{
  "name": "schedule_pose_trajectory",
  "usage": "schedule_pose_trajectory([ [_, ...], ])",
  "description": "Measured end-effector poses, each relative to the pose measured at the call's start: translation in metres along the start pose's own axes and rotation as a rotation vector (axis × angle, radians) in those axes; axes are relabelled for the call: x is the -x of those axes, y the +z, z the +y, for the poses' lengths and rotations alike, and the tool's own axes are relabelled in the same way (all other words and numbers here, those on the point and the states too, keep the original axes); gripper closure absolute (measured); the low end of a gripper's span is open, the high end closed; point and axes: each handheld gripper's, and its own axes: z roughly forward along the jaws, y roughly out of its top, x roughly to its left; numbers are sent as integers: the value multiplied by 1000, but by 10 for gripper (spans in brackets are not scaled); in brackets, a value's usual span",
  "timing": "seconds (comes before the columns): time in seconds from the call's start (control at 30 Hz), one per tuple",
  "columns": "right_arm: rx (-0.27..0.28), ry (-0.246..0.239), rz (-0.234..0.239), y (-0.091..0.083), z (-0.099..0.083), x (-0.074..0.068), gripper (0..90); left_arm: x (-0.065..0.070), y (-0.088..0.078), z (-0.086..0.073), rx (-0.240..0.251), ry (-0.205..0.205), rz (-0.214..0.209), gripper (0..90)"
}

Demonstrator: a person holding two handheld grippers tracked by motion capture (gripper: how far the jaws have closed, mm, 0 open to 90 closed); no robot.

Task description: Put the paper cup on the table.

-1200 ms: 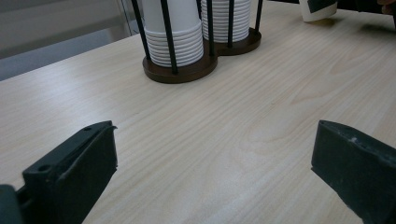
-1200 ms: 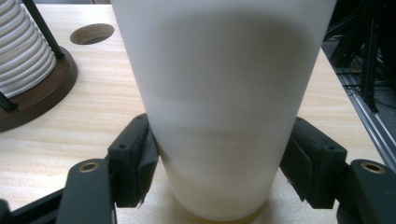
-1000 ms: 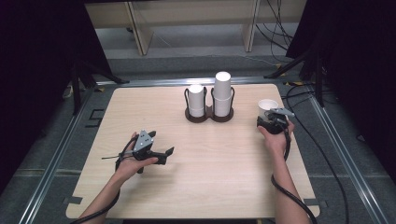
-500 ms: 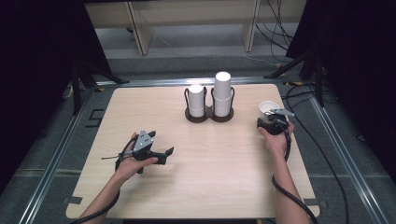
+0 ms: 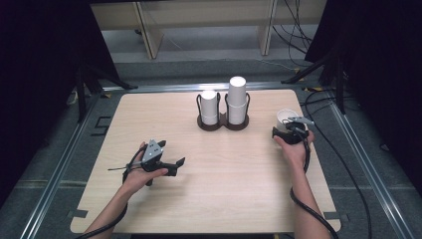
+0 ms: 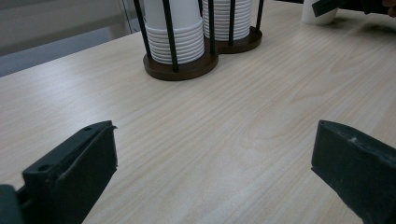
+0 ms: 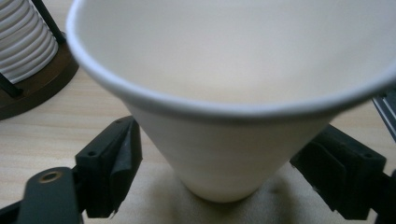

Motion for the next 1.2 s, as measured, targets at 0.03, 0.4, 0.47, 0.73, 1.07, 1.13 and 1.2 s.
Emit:
schedule_pose_trajectory([
  [0.03,9,19,8,0,-1,-1,157,0,0,0,-1,-4,1,0],
  [0.4,-36,13,8,-15,-7,0,157,-1,-2,-4,2,-10,12,0],
  [0.47,-24,14,37,-14,-10,2,158,-1,-3,-5,1,-6,14,0],
  [0.73,-22,2,4,-27,-16,-2,158,-4,-9,-8,-6,-3,23,0],
  [1.07,-2,0,33,-49,-22,-6,157,-2,-14,-13,-7,-15,34,0],
  [1.13,20,-3,32,-53,-26,-7,157,-2,-15,-14,-2,-24,27,0],
  [1.2,19,-2,39,-58,-28,-9,158,-1,-15,-15,-1,-25,32,0],
])
